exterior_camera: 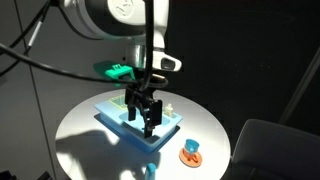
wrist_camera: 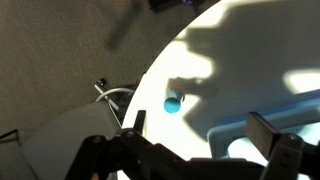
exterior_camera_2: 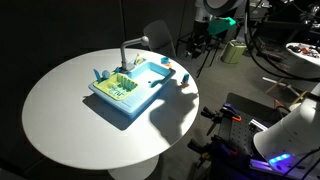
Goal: Move the blue and orange cups forward
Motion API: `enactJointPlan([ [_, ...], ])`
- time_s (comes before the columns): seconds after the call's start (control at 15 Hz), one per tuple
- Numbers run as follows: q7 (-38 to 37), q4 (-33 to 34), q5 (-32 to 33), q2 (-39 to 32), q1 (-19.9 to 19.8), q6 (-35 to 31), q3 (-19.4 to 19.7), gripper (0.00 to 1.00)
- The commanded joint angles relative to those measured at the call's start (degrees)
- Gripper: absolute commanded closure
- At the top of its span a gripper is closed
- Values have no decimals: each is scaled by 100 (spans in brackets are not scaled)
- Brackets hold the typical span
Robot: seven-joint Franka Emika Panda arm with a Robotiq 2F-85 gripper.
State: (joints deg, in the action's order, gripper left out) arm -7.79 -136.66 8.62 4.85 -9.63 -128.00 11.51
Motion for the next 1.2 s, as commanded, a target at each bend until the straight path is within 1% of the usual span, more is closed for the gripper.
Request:
enactJointPlan([
  [0.0, -24, -95, 78, 549, 76, 546, -254, 0],
  [0.33, -146, -248, 247, 1043, 257, 739, -684, 0],
  [0.6, -271, -613, 193, 1554, 368, 666, -947, 0],
  [0.67, -322, -747, 141, 1671, 382, 641, -987, 0],
  [0.73, -141, -417, 102, 1277, 360, 663, -922, 0],
  [0.93, -203, -643, 101, 1526, 371, 663, -995, 0],
  [1.13, -203, -677, 101, 1559, 368, 661, -995, 0],
])
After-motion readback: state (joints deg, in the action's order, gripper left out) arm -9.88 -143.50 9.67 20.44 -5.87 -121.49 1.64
